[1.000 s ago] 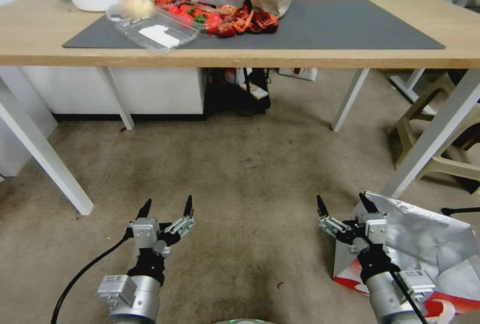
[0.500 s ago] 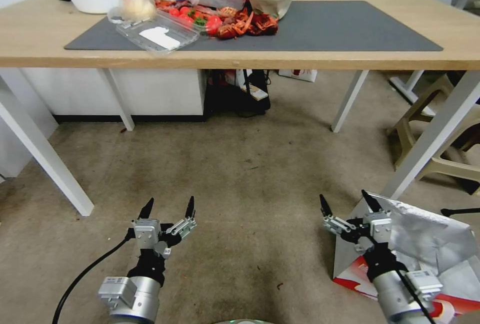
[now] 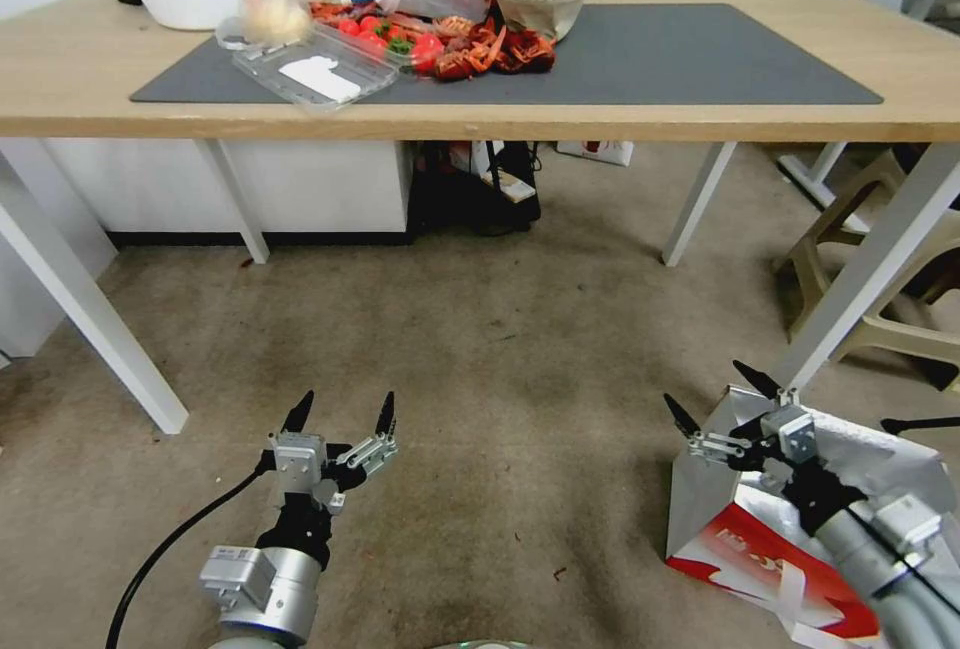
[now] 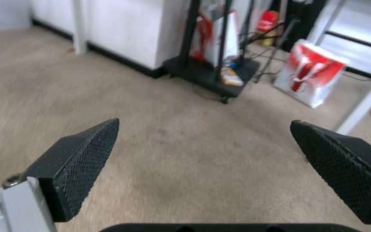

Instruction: Pick up the food delivery bag from the floor and place it on the table.

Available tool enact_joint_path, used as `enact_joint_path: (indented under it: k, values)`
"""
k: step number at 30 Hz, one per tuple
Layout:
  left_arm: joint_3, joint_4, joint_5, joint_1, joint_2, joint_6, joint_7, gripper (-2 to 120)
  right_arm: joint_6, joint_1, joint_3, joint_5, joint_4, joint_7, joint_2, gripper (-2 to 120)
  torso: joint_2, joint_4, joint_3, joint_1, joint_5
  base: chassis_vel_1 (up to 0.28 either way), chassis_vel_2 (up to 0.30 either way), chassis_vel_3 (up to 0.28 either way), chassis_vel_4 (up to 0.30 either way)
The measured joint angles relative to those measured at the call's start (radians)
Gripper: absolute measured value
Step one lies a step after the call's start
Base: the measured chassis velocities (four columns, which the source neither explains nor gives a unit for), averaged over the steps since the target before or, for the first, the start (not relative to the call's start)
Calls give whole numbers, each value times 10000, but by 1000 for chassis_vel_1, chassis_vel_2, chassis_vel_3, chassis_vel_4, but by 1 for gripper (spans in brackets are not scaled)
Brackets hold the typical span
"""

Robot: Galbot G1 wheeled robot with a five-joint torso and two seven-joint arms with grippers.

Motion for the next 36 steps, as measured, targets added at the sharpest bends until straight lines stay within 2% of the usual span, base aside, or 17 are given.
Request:
enact_joint_path:
  k: [1, 2, 5, 7, 8, 9, 10, 11, 12, 14, 15, 18, 19, 22, 27, 36]
  values:
    - [-17, 57, -47, -7, -26, -57, -15, 100, 130, 172, 17, 48, -381, -370, -503, 100, 2, -1, 0, 0, 2, 0, 0, 0, 0]
    - [-23, 66, -61, -8, -30, -69, -16, 100, 175, 228, 18, 65, -494, -472, -664, 100, 4, 0, 0, 1, 2, 0, 0, 0, 0]
    - [-30, 84, -76, -10, -32, -88, -19, 100, 287, 388, 25, 154, -819, -733, -1068, 100, 6, 0, 0, 1, 1, 0, 0, 0, 0]
    - [-30, 84, -76, -10, -32, -88, -19, 100, 287, 388, 25, 154, -819, -733, -1068, 100, 6, 0, 0, 1, 1, 0, 0, 0, 0]
    - [-14, 107, -77, -17, -56, -108, -19, 100, 441, 756, 114, 388, -1530, -1442, -1789, 100, 9, 3, 0, 1, -1, 0, 0, 0, 0]
    - [-3, 143, -75, -37, -80, -112, -19, 100, 556, 1020, 121, 506, -2053, -2068, -2170, 100, 10, -7, -1, 1, 6, 0, 0, 0, 0]
    - [-9, 181, -71, -46, -99, -124, -23, 100, 678, 1245, 119, 589, -2444, -2489, -2524, 100, 11, -2, 0, 3, 7, 0, 0, 0, 0]
    - [-9, 181, -71, -46, -99, -124, -23, 100, 678, 1245, 119, 589, -2444, -2489, -2524, 100, 11, -2, 0, 3, 7, 0, 0, 0, 0]
    - [-5, 248, -69, -68, -122, -163, -22, 100, 868, 1538, 62, 696, -2979, -2958, -2964, 100, 13, 2, 0, 2, -4, 0, 0, 0, 0]
    - [-11, 286, -67, -78, -131, -190, -23, 100, 939, 1720, 7, 712, -3327, -3257, -3229, 100, 14, 2, 1, 3, -3, 0, 0, 0, 0]
    - [-18, 314, -68, -89, -149, -204, -23, 100, 1019, 2026, -104, 660, -3858, -3755, -3585, 100, 15, 1, 0, 3, 6, 0, 0, 0, 0]
    - [-30, 339, -67, -113, -187, -205, -23, 100, 1051, 2306, -214, 493, -4308, -4290, -3890, 100, 16, 0, 0, 3, 0, 0, 0, 0, 0]
    - [-40, 359, -67, -139, -231, -204, -23, 100, 1076, 2587, -362, 249, -4716, -4791, -4147, 100, 18, -2, 0, 3, 1, 0, 0, 0, 0]
    - [-43, 424, -66, -186, -316, -205, -29, 100, 1106, 3083, -726, -188, -5334, -5294, -4624, 100, 19, 0, 0, 3, 1, 0, 0, 0, 0]
    - [-56, 475, -67, -223, -344, -204, -35, 100, 1085, 3441, -1027, -318, -5745, -5395, -4855, 100, 19, -1, 0, 3, 2, 0, 0, 0, 0]
    - [-113, 565, -77, -302, -382, -194, -45, 100, 1154, 4791, -2297, -629, -6859, -5714, -5116, 100, 22, 0, 0, 3, 2, 0, 0, 0, 0]
